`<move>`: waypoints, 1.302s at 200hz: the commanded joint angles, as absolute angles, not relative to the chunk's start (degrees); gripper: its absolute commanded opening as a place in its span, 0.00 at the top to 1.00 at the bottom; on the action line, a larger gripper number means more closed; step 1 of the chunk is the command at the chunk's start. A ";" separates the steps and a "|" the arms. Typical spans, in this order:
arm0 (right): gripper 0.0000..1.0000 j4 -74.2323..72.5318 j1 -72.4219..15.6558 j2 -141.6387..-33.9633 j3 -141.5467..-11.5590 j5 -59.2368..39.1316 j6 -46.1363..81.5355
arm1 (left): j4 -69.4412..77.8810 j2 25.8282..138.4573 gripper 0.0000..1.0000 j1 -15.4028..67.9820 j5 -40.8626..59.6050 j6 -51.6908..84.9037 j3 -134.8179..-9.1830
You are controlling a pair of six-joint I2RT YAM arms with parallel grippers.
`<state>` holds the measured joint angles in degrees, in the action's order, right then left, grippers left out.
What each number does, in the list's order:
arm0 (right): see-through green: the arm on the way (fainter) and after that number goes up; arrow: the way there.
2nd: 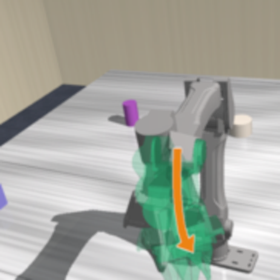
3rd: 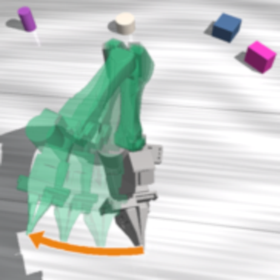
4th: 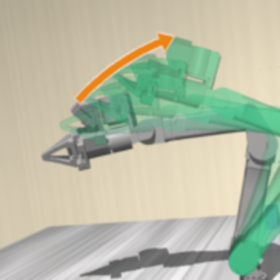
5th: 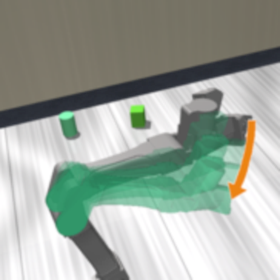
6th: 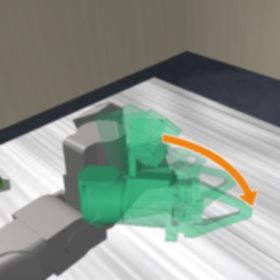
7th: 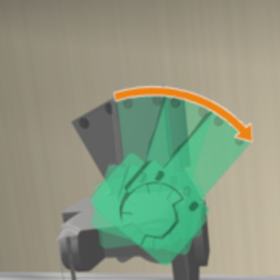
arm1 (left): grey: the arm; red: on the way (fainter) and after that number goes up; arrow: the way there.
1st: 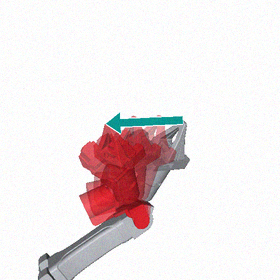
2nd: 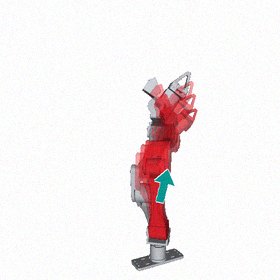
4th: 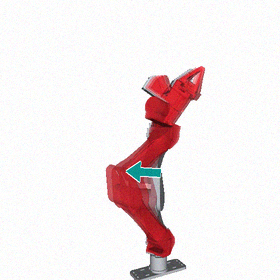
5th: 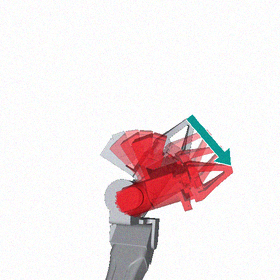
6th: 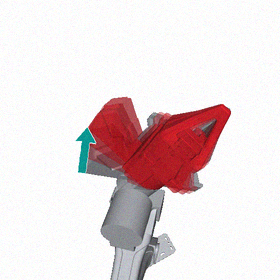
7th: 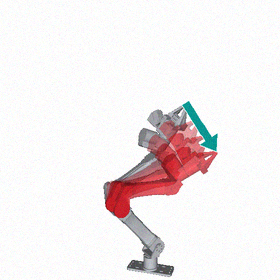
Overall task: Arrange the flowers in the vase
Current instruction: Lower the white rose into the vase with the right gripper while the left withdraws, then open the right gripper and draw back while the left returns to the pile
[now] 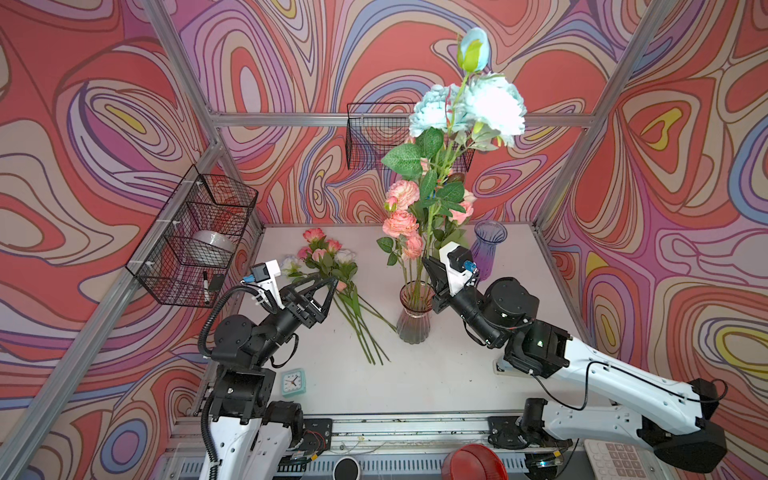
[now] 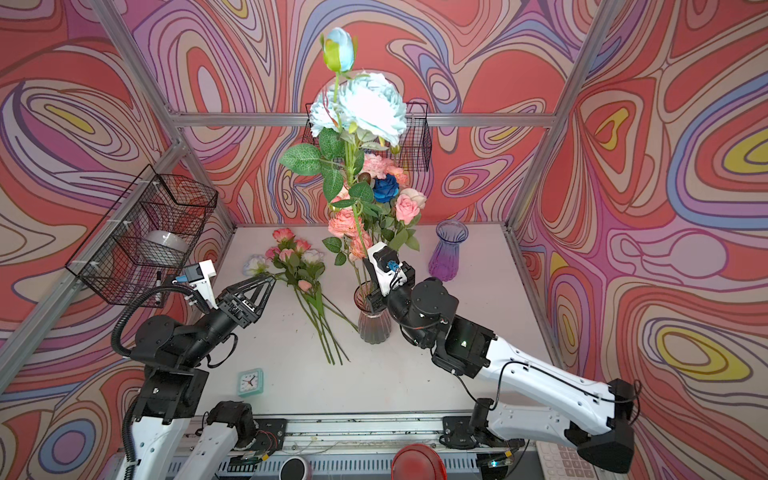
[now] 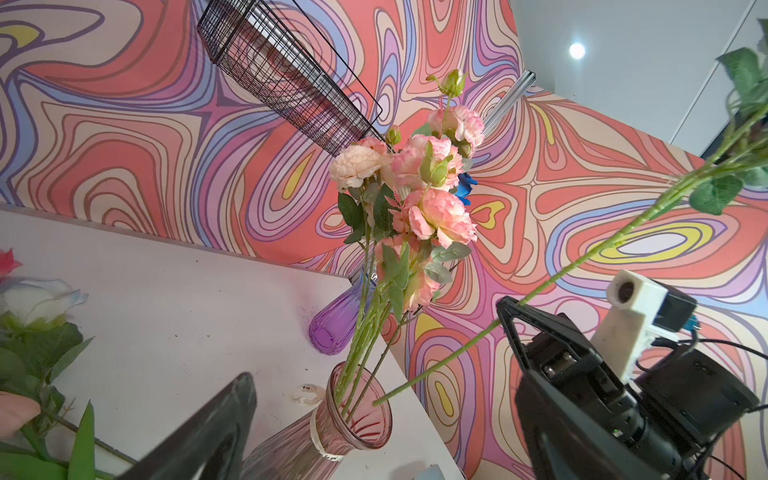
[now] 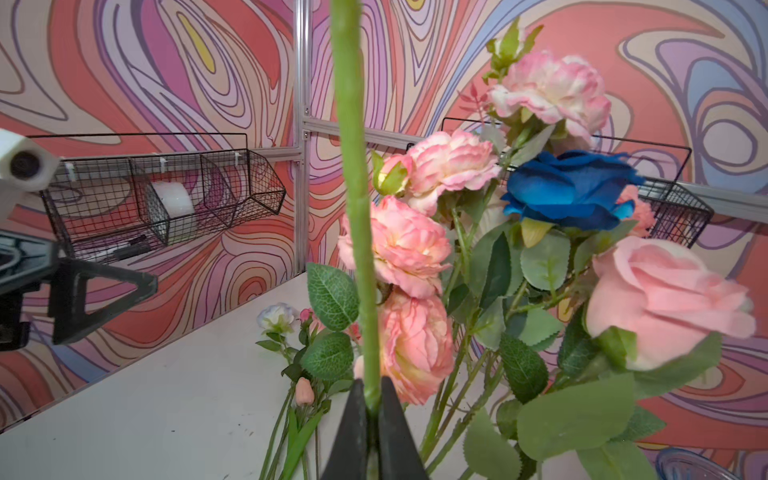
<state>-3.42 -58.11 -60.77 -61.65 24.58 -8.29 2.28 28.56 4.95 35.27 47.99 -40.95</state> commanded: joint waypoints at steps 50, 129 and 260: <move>1.00 -7.83 -52.64 -61.44 -55.65 18.86 1.05 | 2.29 28.48 0.01 5.19 35.21 47.45 -39.23; 0.88 4.11 -52.65 -61.49 -52.78 18.77 13.85 | -0.36 29.49 0.01 5.19 33.14 47.89 -37.79; 0.44 15.99 -52.65 -50.18 -52.41 7.01 21.50 | -7.05 39.32 0.05 5.14 27.98 50.12 -33.51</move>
